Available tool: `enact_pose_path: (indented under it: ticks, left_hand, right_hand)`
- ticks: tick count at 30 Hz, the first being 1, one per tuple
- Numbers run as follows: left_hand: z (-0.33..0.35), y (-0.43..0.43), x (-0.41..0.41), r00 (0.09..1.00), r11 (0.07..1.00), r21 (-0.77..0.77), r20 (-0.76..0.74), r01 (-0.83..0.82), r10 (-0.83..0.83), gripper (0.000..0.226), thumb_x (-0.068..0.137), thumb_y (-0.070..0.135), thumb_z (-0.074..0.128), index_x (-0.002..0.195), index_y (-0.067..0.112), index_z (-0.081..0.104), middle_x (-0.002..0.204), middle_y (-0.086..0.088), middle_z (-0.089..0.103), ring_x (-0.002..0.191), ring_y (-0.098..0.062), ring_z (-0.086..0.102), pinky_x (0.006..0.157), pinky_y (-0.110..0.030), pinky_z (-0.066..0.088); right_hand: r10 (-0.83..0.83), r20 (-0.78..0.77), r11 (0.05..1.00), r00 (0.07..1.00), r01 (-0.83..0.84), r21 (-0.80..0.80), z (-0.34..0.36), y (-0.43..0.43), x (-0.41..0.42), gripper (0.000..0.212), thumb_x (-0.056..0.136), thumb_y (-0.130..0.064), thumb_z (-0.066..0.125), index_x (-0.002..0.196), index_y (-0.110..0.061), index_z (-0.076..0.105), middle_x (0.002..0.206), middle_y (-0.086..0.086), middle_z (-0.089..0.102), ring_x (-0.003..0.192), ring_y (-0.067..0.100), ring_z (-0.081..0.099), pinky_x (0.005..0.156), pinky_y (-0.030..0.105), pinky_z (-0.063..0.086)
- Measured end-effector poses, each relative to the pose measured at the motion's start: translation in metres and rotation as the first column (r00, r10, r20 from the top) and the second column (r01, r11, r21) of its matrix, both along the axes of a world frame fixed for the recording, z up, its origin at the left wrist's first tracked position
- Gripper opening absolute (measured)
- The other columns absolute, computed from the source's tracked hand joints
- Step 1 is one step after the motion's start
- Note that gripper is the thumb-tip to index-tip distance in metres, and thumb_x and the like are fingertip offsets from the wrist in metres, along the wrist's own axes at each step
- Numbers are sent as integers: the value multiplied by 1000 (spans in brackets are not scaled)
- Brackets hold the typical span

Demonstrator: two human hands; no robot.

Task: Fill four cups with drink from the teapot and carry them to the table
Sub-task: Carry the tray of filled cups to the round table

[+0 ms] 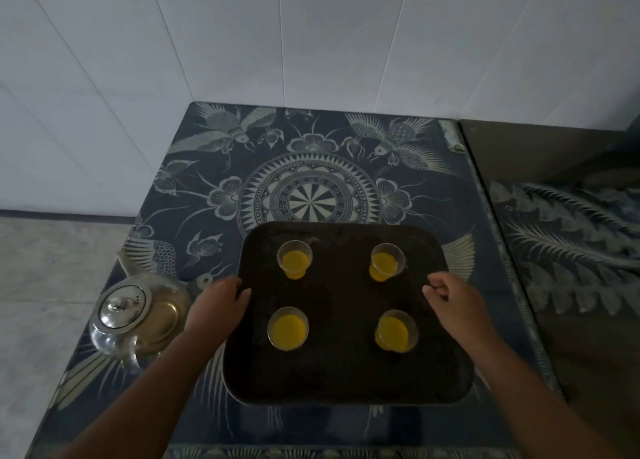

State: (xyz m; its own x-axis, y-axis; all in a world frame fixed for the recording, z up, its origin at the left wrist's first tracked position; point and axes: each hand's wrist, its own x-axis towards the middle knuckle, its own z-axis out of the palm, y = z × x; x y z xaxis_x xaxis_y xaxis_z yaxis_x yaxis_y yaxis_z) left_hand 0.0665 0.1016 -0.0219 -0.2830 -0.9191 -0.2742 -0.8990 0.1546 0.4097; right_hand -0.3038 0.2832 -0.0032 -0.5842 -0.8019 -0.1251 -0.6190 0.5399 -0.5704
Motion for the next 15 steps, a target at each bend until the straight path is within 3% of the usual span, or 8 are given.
enact_pose_path:
  ticks: [3,7,9,15]
  left_hand:
    - [-11,-1,6,999,996,66,-5,-54,54,15,102,31,59,104,20,68,91,1,71,82,-14,67,76,-40,58]
    - [-25,-3,9,987,987,44,-45,-152,154,16,101,26,62,106,14,71,92,-4,73,83,-20,69,73,-38,55]
    - [-31,-7,8,985,986,25,-40,-167,167,20,101,26,63,104,9,72,91,-7,73,81,-23,68,71,-37,51]
    - [-38,-4,-1,969,969,42,-42,-242,244,24,102,35,60,104,13,68,87,-7,72,82,-28,70,76,-47,59]
  right_hand:
    - [-32,-13,999,999,32,35,-20,1,-20,30,95,-23,65,122,-9,64,114,8,68,103,20,64,83,31,49]
    - [-87,-69,996,994,89,26,-43,7,-39,30,94,-26,64,120,-12,61,109,7,63,102,23,62,83,40,53]
    - [-98,-91,995,991,100,12,-54,12,-46,25,93,-25,64,116,-15,61,105,4,59,98,22,59,80,39,51]
    - [-155,-36,986,987,157,52,-78,25,-58,24,96,-33,61,112,-16,55,91,-3,61,81,19,59,67,35,46]
